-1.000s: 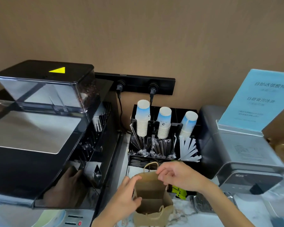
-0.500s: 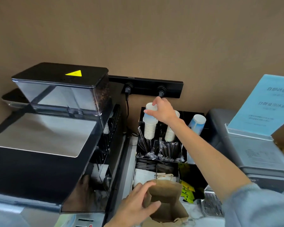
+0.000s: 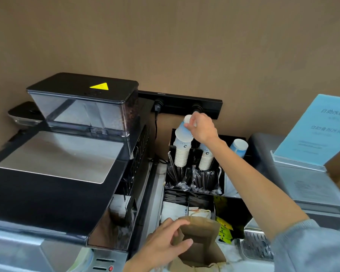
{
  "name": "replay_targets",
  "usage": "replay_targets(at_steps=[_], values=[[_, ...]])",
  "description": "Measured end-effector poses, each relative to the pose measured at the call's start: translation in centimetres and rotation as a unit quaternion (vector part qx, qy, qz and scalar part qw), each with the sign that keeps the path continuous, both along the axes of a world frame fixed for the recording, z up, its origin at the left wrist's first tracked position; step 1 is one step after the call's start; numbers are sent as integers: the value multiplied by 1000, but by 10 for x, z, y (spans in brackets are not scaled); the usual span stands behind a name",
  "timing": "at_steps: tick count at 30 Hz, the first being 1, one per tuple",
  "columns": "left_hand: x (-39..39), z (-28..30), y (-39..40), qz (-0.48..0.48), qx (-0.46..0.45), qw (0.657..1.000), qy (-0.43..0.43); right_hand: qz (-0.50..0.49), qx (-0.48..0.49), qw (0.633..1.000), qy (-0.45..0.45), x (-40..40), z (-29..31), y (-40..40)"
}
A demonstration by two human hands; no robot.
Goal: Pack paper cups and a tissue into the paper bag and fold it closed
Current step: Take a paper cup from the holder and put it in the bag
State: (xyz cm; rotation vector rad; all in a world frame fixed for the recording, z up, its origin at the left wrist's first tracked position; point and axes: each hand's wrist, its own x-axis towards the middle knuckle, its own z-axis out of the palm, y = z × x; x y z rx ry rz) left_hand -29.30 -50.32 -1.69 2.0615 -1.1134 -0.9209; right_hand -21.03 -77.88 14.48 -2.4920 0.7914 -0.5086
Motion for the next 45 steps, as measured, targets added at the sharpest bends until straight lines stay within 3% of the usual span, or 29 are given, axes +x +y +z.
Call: replay_targets(at_steps=[5,9,11,19,29,32,37,45], values=[[5,-1,2,3,-15,1000,24,-20,29,990,-139,-26,28,0],[8,-4,3,-5,-21,999,35,51,225,940,-253,-71,41,9],[10,-5,3,-5,-15,999,33,82,278,917,-273,-94,38,17],[6,-8,6,-16,-4,999,31,106,453,853,-236,-186,-11,56],[6,2,1,-28,-30,999,8,187,522,818,-153,-250,-78,108],[5,2,0,-38,-47,998,17,180,475,856,-98,-255,-93,119],[6,2,2,-22,-29,999,0,159,325,929,71,-247,-97,128],[5,3,1,-33,-16,999,-17,195,194,936,220,-215,-91,129]])
